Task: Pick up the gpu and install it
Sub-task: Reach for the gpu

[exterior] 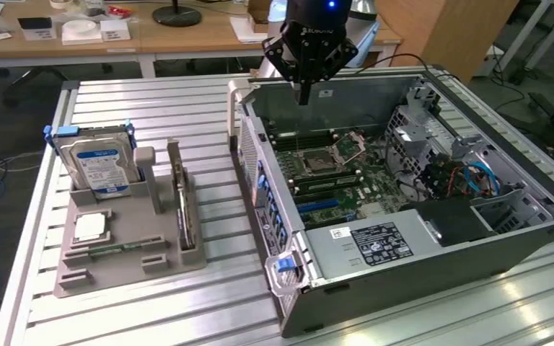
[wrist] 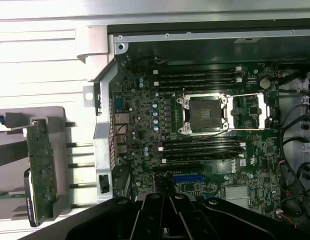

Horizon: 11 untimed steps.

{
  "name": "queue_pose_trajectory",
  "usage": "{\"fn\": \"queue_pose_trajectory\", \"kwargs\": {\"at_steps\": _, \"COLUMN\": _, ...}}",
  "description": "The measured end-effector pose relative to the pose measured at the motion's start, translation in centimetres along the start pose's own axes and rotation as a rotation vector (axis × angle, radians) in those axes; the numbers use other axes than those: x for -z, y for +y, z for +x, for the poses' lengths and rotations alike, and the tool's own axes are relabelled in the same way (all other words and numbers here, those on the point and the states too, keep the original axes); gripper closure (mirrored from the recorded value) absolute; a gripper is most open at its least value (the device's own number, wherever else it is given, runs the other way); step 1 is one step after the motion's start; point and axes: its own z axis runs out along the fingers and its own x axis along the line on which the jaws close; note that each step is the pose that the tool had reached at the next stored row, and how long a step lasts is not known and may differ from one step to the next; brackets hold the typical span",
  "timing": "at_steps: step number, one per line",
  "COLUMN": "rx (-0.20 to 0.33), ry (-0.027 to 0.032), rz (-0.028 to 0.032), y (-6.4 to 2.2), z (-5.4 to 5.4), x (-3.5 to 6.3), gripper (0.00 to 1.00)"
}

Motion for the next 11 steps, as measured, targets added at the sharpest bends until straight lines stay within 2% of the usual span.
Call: {"fn": "queue_pose_trajectory", "kwargs": {"at_steps": 11, "rx": 0.0, "ry": -0.0001, "rz": -0.0001, "y": -0.14, "z": 1.9, "x": 0.04, "gripper": 0.89}}
